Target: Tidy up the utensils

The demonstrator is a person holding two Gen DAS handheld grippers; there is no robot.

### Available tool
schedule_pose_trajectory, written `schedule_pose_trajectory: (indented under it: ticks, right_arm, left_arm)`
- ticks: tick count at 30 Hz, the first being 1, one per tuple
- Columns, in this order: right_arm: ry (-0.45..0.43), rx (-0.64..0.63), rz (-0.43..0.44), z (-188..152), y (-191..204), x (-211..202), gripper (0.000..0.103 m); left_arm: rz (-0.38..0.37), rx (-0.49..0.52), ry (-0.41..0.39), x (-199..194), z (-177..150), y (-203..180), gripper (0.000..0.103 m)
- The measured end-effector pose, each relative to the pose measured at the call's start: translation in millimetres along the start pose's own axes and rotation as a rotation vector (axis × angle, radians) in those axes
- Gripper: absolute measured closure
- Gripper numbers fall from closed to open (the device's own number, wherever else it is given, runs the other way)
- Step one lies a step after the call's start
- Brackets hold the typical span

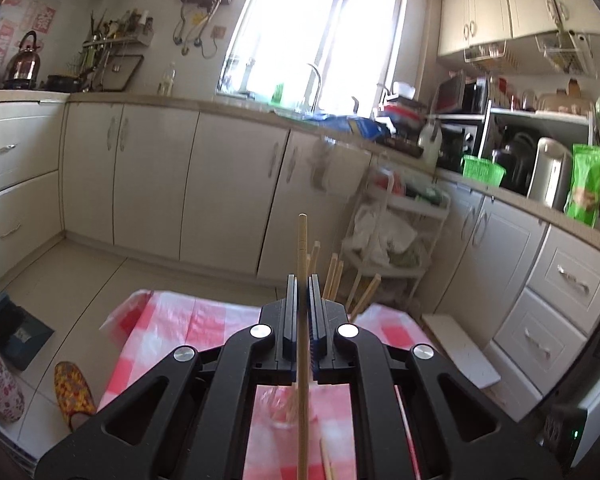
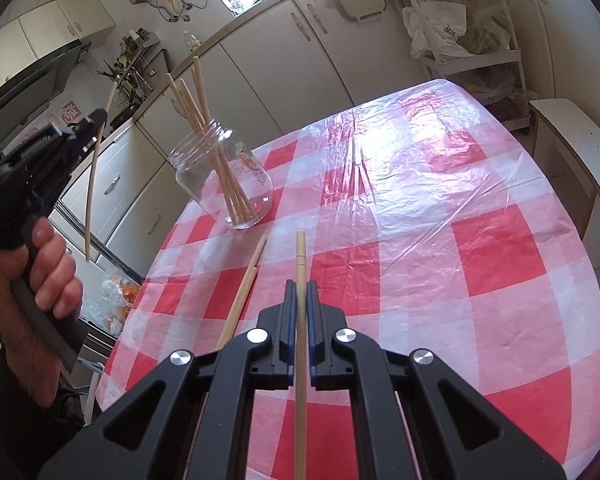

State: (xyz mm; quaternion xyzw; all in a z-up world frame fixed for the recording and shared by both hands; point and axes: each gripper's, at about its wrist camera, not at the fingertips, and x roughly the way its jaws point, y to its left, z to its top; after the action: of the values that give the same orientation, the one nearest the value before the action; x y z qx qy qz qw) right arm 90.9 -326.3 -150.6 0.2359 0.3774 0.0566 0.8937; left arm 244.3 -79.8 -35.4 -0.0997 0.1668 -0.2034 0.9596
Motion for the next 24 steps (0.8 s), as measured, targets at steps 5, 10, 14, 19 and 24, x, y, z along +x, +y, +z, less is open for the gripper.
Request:
schedule_pose_trajectory:
  ticks: [5, 10, 14, 19, 24]
  right_arm:
    - [0.000, 0.013, 0.008, 0.8, -2.5, 2.7, 0.097]
    - [0.005, 0.022, 0.019, 1.1, -4.6, 4.2, 0.097]
    - [0.007, 0.032, 0.025, 1.2, -6.2, 5.2, 0.097]
    - [0.016, 0.038, 0.028, 0.9, -7.5, 7.9, 0.097]
    - [0.018, 0.045, 0.028, 0.8, -8.9, 8.6, 0.097]
  left_arm:
    - [-0.002, -0.018, -0.052, 17.6, 8.0, -2.7, 0.098]
    - [0.006, -0.028, -0.102, 31.4, 16.7, -7.3, 0.098]
    - [0.003, -0.054, -0.140, 42.8, 25.3, -6.9, 0.098]
    - [0.003, -0.114, -0.196, 58.4, 36.5, -0.5, 0.098]
    - [0.001, -0.156, -0.210, 74.2, 36.9, 4.7, 0.098]
